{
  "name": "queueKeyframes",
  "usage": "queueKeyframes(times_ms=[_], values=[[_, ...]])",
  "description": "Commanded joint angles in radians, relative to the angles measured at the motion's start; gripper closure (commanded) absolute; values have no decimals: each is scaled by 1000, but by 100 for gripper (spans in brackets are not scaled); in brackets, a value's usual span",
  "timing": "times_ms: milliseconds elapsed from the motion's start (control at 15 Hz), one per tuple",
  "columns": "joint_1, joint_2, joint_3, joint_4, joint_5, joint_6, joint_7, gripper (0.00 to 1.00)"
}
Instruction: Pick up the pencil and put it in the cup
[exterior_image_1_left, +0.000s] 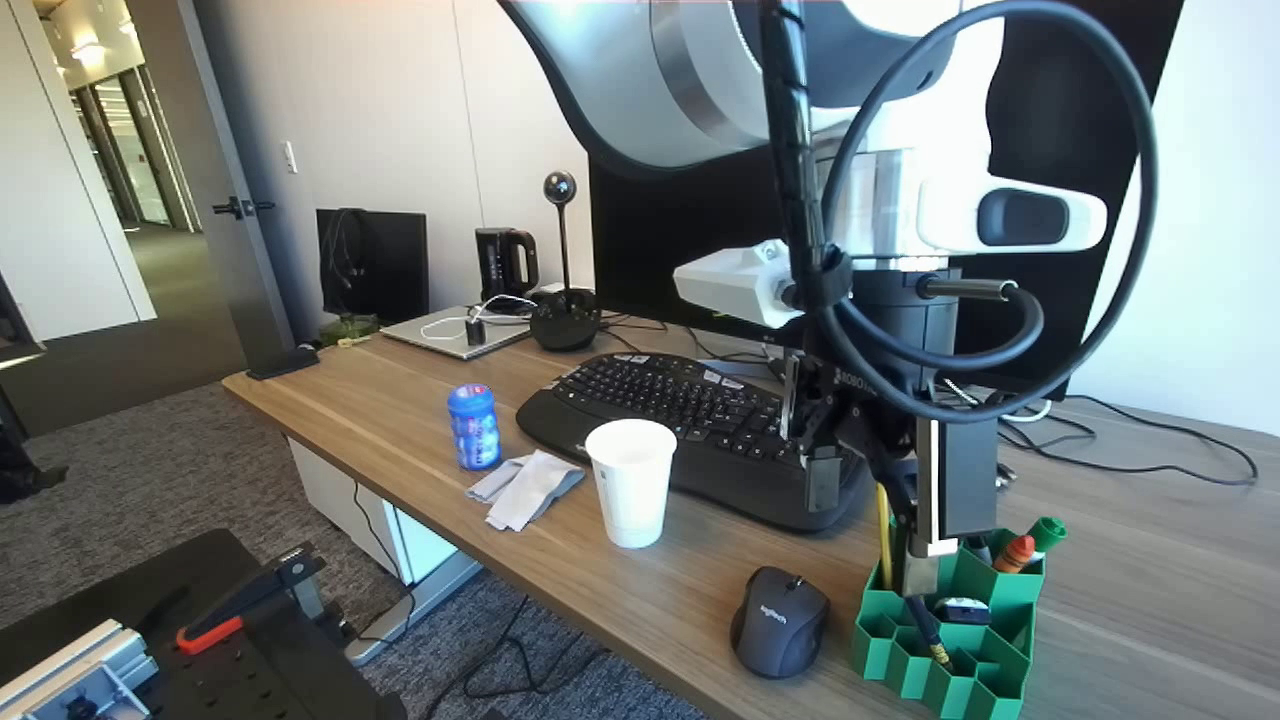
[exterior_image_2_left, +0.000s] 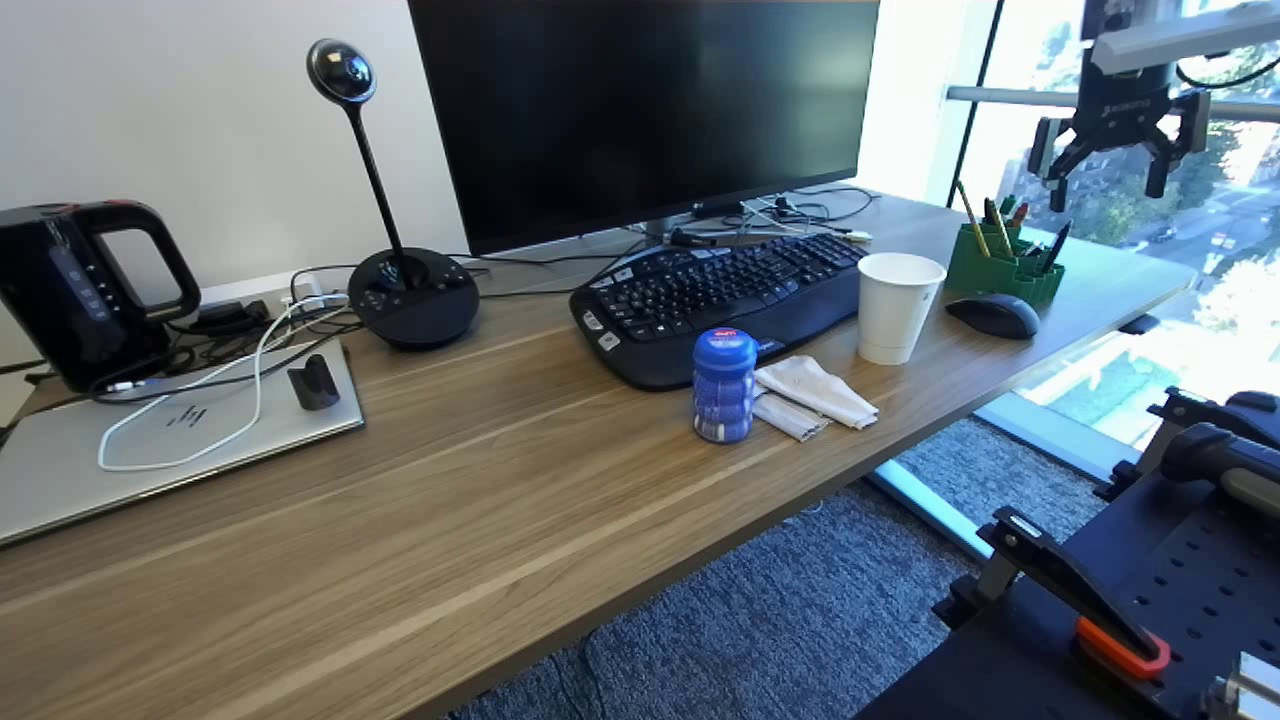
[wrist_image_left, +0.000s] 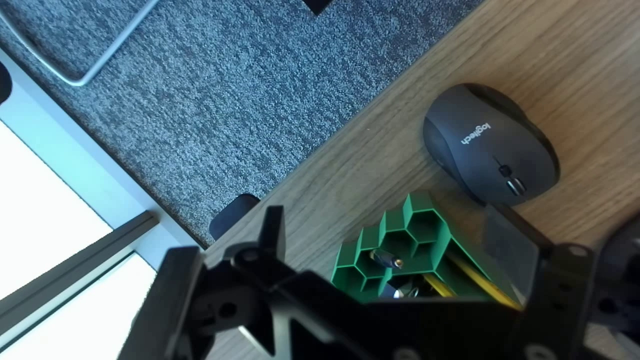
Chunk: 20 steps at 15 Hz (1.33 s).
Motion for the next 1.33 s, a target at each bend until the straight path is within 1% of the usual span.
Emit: queueKeyframes(times_ms=[0,600,1267], values=[[20,28,-16,26,-16,-1,25,0],[19,46,1,84,9,5,-11,0],[12,104,2,174,13,5,-14,0]])
